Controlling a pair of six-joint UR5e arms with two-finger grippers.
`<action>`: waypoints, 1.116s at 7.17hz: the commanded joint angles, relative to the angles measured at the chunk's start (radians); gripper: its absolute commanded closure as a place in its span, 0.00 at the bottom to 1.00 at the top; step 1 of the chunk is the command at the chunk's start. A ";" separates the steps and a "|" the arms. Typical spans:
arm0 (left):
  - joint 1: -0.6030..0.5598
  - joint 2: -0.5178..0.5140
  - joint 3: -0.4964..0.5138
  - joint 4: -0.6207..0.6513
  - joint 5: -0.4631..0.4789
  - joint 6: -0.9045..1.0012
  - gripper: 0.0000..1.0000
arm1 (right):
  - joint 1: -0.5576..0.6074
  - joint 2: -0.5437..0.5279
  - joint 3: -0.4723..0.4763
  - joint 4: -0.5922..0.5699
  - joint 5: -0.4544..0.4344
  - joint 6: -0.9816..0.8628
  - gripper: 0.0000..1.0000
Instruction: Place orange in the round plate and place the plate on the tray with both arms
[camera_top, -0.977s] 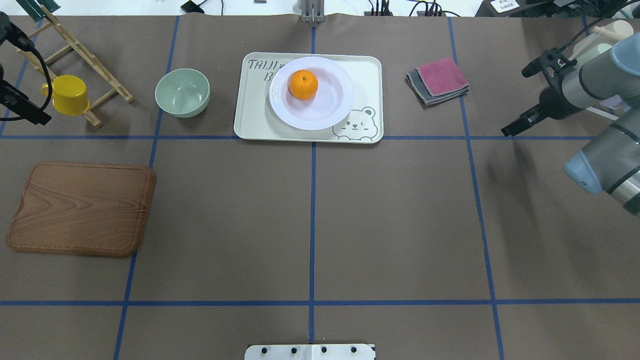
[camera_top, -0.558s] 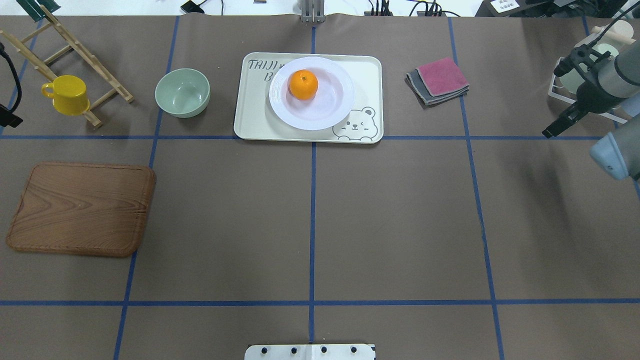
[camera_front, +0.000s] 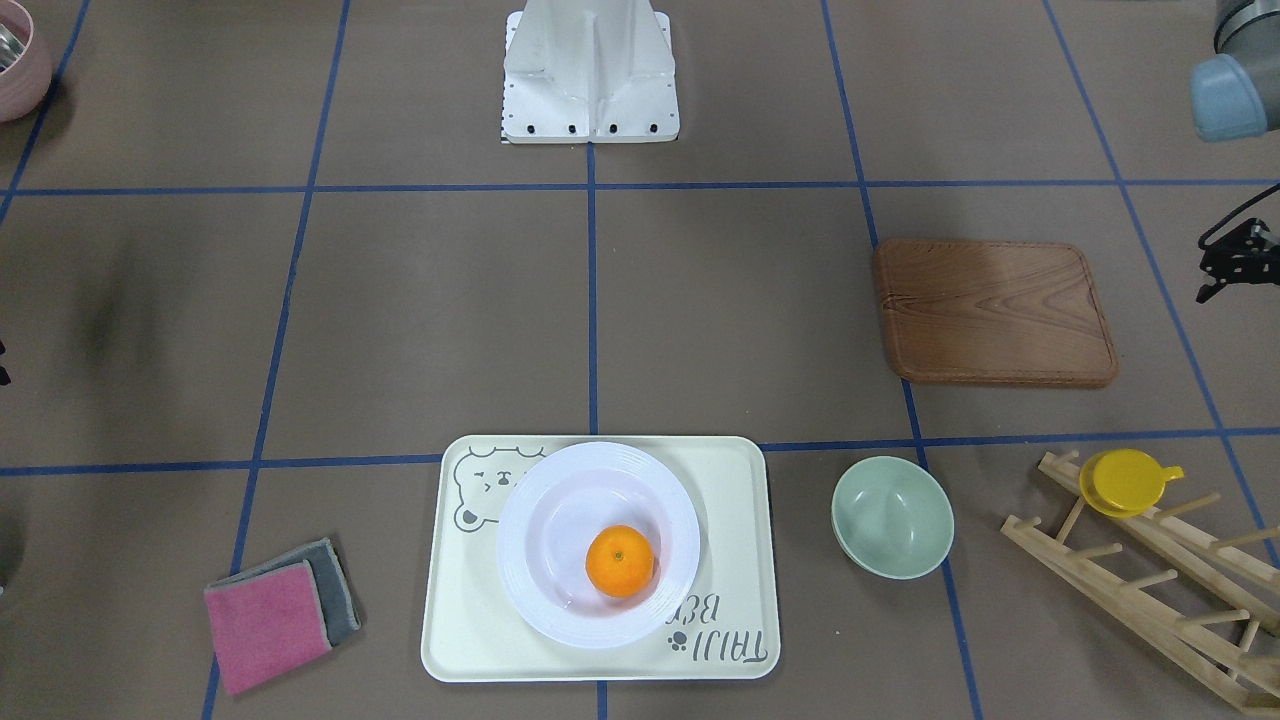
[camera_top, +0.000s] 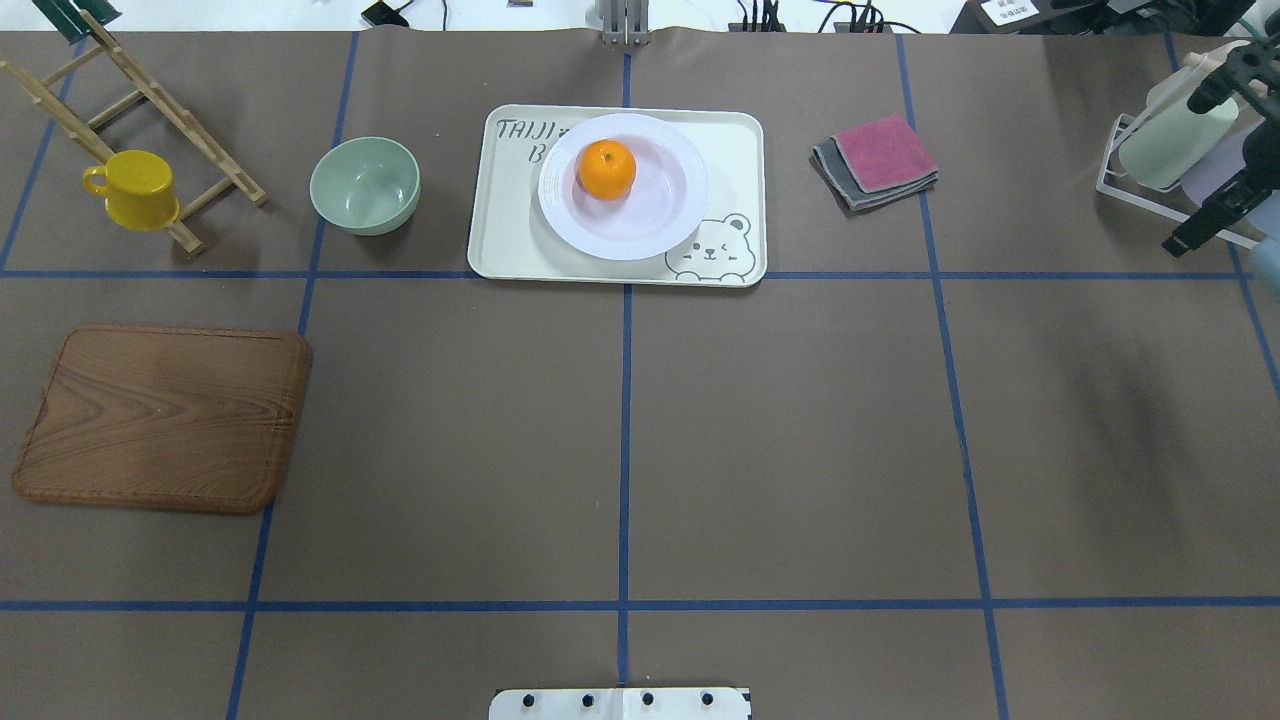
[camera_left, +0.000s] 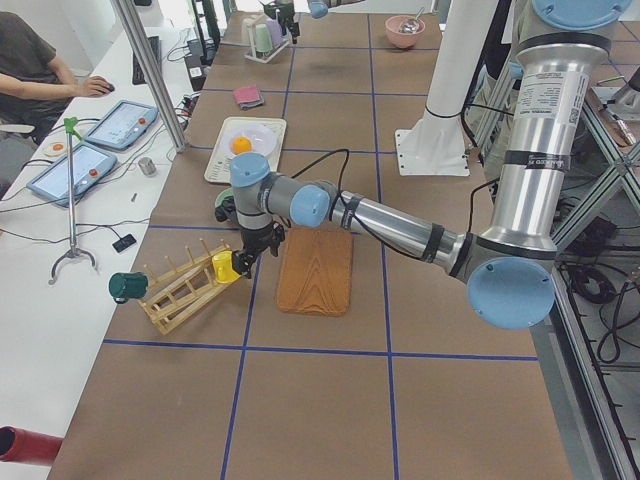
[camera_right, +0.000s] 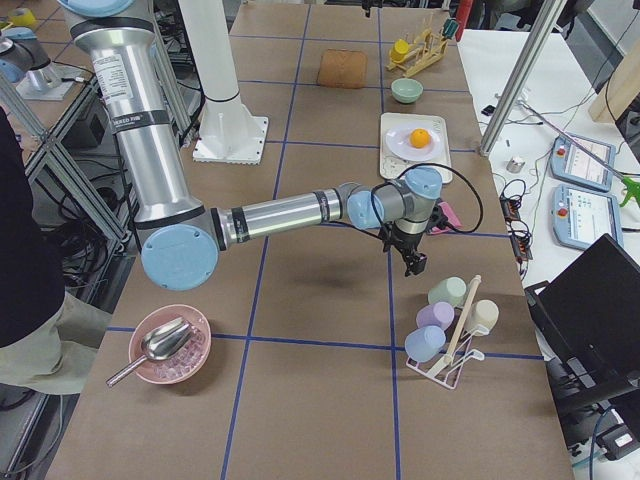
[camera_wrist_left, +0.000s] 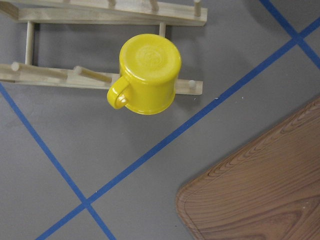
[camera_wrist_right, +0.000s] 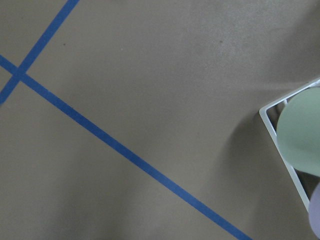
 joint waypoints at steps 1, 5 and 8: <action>-0.068 -0.001 0.085 -0.002 -0.027 0.041 0.01 | 0.015 -0.182 0.202 -0.044 0.001 0.006 0.00; -0.125 0.022 0.090 0.008 -0.080 0.012 0.01 | 0.058 -0.215 0.190 -0.035 0.073 0.005 0.00; -0.162 0.031 0.110 -0.004 -0.156 -0.036 0.01 | 0.090 -0.202 0.135 -0.032 0.064 -0.003 0.00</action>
